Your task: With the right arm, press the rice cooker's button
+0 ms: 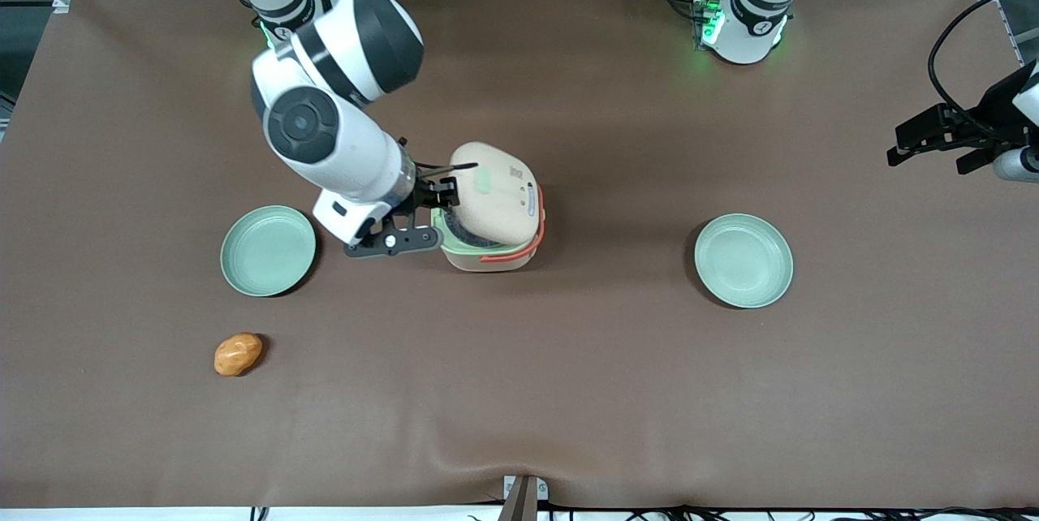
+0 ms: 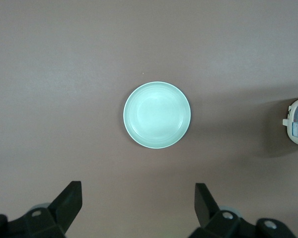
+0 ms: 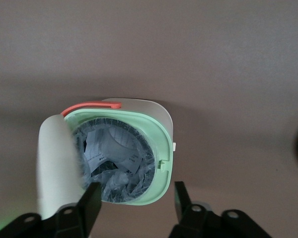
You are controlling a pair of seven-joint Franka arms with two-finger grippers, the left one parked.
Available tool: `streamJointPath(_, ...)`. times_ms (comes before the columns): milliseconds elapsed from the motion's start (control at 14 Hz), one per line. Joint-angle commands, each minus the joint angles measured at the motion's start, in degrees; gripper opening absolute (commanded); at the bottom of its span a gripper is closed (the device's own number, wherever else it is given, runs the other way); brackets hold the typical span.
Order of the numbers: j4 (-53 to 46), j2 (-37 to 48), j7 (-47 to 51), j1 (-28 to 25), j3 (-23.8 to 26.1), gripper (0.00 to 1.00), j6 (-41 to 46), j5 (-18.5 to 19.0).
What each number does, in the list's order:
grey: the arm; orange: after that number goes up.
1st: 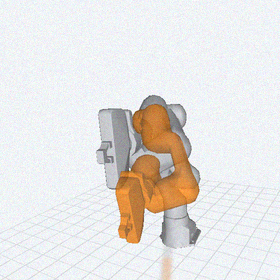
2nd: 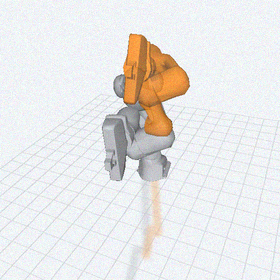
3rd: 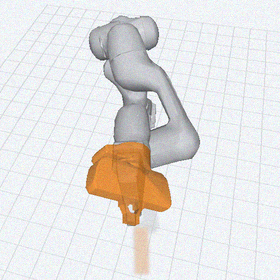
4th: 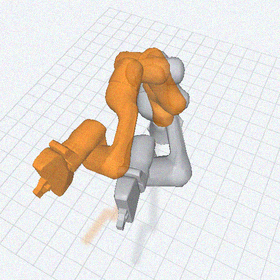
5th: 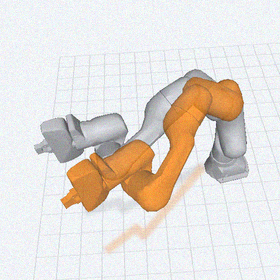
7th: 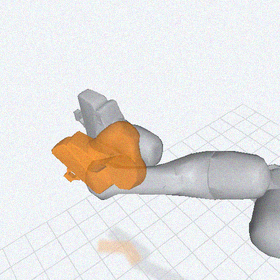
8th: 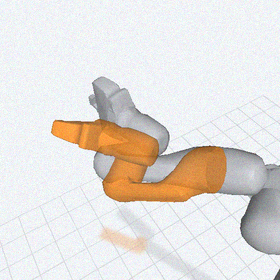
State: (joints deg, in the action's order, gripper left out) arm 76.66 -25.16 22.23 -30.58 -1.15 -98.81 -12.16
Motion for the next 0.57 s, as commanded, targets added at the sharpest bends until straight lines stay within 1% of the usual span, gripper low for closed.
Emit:
streamJointPath(0,0.6,2.9,-0.2,1.9,0.5,1.00,0.3,-0.8)
streamJointPath(143,0.8,5.7,-0.3,3.9,0.6,1.00,0.9,-0.4)
streamJointPath(214,1.0,7.6,-0.9,6.0,1.2,1.00,3.2,0.3)
streamJointPath(286,0.9,9.4,-1.5,9.4,3.5,1.00,6.2,1.4)
streamJointPath(357,0.9,11.2,-1.7,12.9,6.1,1.00,7.9,4.1)
streamJointPath(429,1.0,13.1,-1.8,16.0,8.7,1.00,9.0,7.8)
streamJointPath(500,1.0,14.6,-1.8,18.7,10.4,1.00,11.2,9.9)
